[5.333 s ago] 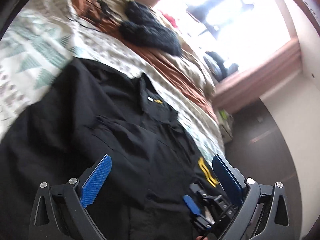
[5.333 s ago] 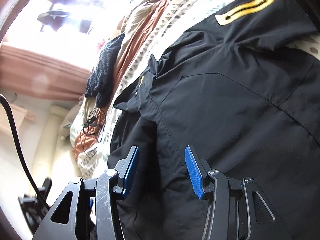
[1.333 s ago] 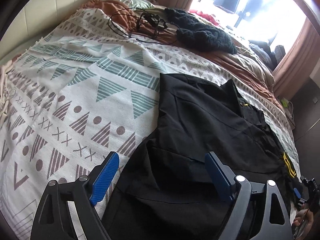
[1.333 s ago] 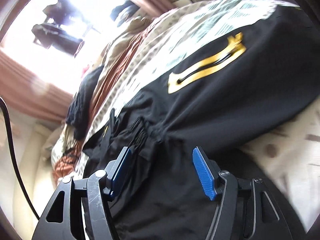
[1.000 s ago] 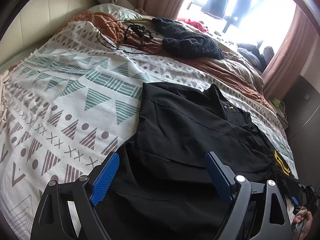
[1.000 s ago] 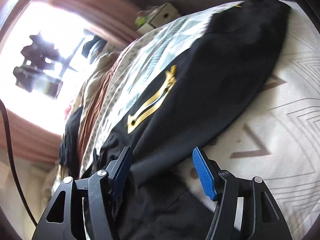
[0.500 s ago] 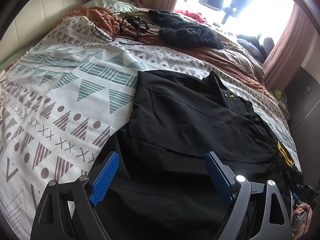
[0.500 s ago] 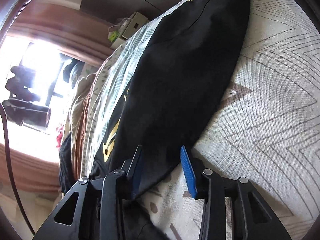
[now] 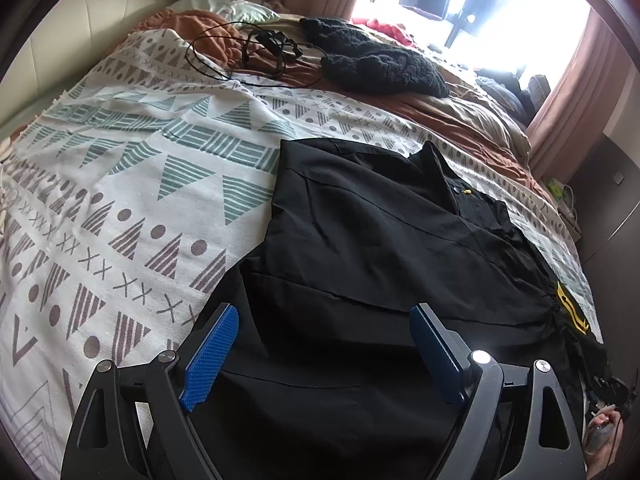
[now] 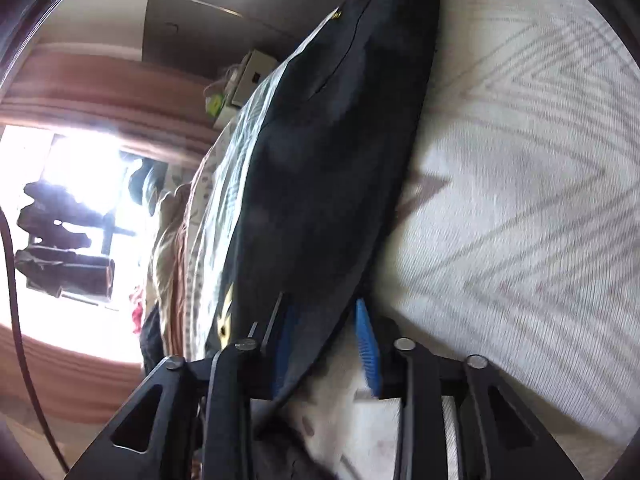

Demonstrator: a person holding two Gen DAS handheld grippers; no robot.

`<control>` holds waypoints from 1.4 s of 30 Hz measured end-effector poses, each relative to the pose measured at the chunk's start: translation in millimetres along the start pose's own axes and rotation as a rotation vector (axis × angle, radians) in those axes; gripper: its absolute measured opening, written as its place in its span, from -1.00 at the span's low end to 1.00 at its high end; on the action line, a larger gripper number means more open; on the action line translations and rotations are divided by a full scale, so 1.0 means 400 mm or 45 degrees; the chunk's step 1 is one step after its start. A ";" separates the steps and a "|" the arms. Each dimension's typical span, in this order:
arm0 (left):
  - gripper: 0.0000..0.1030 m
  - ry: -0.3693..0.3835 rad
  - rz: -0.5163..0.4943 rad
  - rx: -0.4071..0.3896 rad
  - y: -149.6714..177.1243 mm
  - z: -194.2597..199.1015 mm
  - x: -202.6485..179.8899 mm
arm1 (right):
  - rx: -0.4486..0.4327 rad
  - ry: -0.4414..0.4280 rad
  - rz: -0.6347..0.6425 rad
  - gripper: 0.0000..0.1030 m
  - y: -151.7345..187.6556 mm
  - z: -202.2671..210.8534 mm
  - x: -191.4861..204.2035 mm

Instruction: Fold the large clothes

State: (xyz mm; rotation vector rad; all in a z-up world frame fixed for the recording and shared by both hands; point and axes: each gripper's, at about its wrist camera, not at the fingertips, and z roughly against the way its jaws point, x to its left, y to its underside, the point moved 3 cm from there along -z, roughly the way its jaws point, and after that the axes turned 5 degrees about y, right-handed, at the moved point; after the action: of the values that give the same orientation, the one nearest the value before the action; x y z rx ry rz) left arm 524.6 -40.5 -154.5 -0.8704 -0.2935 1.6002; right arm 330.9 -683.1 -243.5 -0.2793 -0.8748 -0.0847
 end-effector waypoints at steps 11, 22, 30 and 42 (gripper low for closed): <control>0.71 0.004 -0.012 -0.008 -0.007 0.008 0.000 | -0.011 -0.198 0.108 -0.92 0.002 0.032 0.098; 0.71 0.059 0.069 -0.027 -0.018 0.031 0.016 | 0.151 -0.685 0.465 -0.92 0.196 0.165 0.388; 0.71 0.077 0.098 -0.040 -0.032 0.046 0.032 | 0.332 -0.793 0.632 -0.92 0.363 0.163 0.487; 0.71 0.106 0.158 -0.051 -0.051 0.067 0.072 | 0.605 -0.609 0.921 -0.92 0.661 0.032 0.496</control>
State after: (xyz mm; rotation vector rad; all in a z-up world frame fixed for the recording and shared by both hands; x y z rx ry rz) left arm 522.0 -1.3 -134.2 -0.9996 -0.2165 1.6718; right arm 497.9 -417.8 -138.3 -0.1543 -1.1851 0.8835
